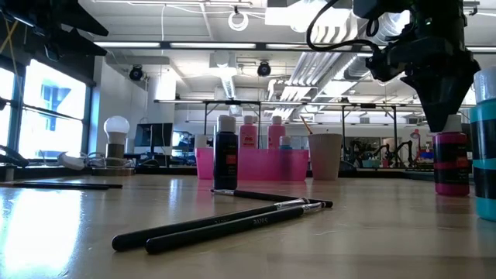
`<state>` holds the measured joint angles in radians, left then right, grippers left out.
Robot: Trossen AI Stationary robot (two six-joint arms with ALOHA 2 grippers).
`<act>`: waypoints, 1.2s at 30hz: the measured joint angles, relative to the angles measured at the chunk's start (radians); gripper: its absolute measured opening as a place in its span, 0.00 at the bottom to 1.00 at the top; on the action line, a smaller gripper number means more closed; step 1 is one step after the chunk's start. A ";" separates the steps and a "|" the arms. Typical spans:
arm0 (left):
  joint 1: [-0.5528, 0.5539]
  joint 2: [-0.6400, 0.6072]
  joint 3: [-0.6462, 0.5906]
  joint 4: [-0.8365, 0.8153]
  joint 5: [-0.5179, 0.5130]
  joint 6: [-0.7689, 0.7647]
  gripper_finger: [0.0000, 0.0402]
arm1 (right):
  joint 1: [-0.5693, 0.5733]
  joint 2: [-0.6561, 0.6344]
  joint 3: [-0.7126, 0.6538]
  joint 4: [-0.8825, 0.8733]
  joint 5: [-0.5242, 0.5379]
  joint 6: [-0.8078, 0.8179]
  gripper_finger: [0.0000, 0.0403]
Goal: Pick & Place Paint Supplies
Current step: Put the small pink paint bottle into the pink bin
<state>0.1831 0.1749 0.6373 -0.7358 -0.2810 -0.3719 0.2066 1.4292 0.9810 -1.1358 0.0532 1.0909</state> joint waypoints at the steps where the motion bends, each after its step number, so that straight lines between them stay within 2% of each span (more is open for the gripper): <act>1: 0.000 0.000 0.000 0.000 0.000 0.000 0.68 | 0.000 0.000 0.000 0.000 0.000 -0.026 0.33; 9: 0.000 0.000 0.000 0.000 0.000 0.000 0.68 | 0.000 0.000 0.000 0.000 -0.035 -0.203 0.33; 21: 0.000 0.000 0.000 0.000 0.000 0.000 0.68 | 0.000 0.000 0.000 0.030 -0.026 -0.203 0.33; 31: 0.000 0.000 0.000 0.000 0.000 0.000 0.68 | 0.000 0.000 0.000 0.039 0.034 -0.207 0.50; 36: 0.000 0.000 0.000 0.000 0.000 0.000 0.68 | 0.000 0.000 0.000 0.008 0.018 -0.210 0.53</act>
<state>0.1830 0.1749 0.6373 -0.7357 -0.2810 -0.3717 0.2066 1.4292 0.9810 -1.1281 0.0712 0.8814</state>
